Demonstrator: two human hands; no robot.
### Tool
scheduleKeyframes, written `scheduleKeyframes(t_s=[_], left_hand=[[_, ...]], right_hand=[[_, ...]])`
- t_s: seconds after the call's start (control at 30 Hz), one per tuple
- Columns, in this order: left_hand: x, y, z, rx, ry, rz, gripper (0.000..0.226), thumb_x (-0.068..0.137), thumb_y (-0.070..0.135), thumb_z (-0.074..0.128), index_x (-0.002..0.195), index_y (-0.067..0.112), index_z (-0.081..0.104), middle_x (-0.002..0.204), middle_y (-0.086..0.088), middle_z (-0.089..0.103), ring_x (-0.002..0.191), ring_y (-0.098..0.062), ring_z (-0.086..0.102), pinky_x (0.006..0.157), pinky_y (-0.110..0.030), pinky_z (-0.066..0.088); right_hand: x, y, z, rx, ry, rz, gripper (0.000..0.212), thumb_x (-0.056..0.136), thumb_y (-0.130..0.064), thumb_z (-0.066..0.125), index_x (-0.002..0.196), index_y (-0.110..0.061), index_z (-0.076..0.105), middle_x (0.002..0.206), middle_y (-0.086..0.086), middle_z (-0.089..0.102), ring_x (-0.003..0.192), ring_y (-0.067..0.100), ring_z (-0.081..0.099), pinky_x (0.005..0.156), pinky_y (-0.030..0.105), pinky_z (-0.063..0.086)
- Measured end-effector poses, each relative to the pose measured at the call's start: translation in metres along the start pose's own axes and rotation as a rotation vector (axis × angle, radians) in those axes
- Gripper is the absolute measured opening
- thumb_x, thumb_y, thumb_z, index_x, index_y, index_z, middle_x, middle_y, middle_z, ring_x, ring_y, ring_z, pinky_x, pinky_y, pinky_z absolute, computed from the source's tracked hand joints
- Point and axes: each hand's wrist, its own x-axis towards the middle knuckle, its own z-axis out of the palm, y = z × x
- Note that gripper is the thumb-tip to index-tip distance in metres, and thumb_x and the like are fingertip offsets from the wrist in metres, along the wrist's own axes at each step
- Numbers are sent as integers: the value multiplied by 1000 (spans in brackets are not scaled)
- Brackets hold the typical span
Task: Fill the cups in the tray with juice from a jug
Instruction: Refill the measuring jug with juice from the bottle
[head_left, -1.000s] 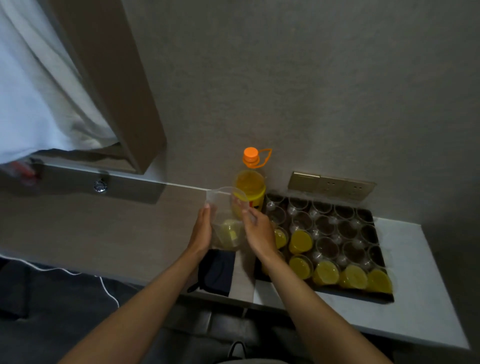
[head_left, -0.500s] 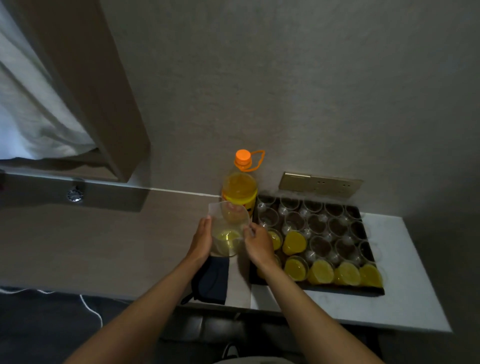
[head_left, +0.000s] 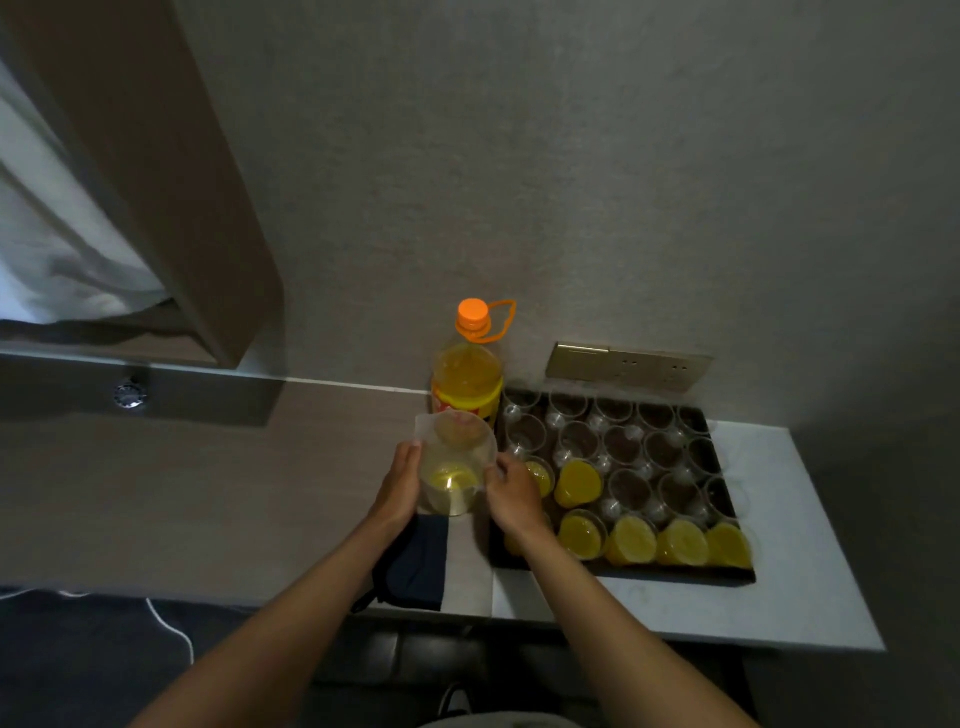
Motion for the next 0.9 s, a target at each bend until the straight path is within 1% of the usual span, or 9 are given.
scheduleKeyframes(t_s=[0.1,0.17,0.23,0.3,0.47,0.6,0.7,0.77,0.9], left_hand=[[-6,12,-5,25,63,27,34,109,45,35,130,22,49,117,3,59,107,-11,58,78,-21,44],[-5,26,-12,24,126,107,29,107,42,44,127,22,52,120,-1,61,110,-17,60,87,-29,49],[-4,46,-18,14,168,208,26,105,33,54,127,20,53,123,-2,60,115,-19,59,97,-34,50],[0,71,-21,61,185,301,27,102,24,60,126,16,54,124,-3,60,116,-17,58,98,-33,49],[16,136,-12,363,139,609,31,92,10,68,121,12,58,122,-4,60,111,-14,57,93,-27,46],[33,185,-6,704,61,878,36,92,23,63,125,9,57,124,-11,57,116,-28,53,99,-33,38],[52,206,-7,1035,-35,847,59,89,41,43,139,12,51,136,-15,52,124,-38,48,105,-45,40],[63,214,-10,1211,-142,839,58,93,39,43,145,15,48,142,-16,51,129,-40,48,105,-51,43],[67,235,-12,1356,-331,923,44,101,20,57,144,13,54,134,-19,58,122,-39,55,99,-46,47]], right_hand=[[-6,-11,-8,29,32,-28,30,105,-25,51,131,-14,61,122,1,68,114,23,64,90,33,51],[-6,-19,-17,0,57,-51,36,105,-28,54,139,-16,55,126,-4,62,119,18,60,93,32,48],[-3,-29,-26,-37,59,-54,48,104,-35,58,146,-14,49,132,2,60,124,20,57,94,30,43],[3,-40,-32,-51,54,-45,59,100,-45,62,148,-15,46,137,8,60,126,26,58,96,33,45],[27,-79,-43,-114,120,-114,51,88,-33,73,133,-16,56,130,11,63,122,32,60,96,40,50],[49,-114,-49,-154,105,-137,76,79,-35,81,143,-13,47,140,16,55,129,34,55,104,46,49],[63,-125,-50,-134,65,-155,90,72,-36,90,146,-14,43,145,14,49,134,30,51,108,41,47],[74,-126,-48,-121,53,-155,91,69,-37,93,144,-15,46,144,13,46,136,28,47,110,39,45],[122,-106,-30,-133,124,-237,108,42,-78,85,132,-24,59,130,5,60,127,24,57,108,40,49]])
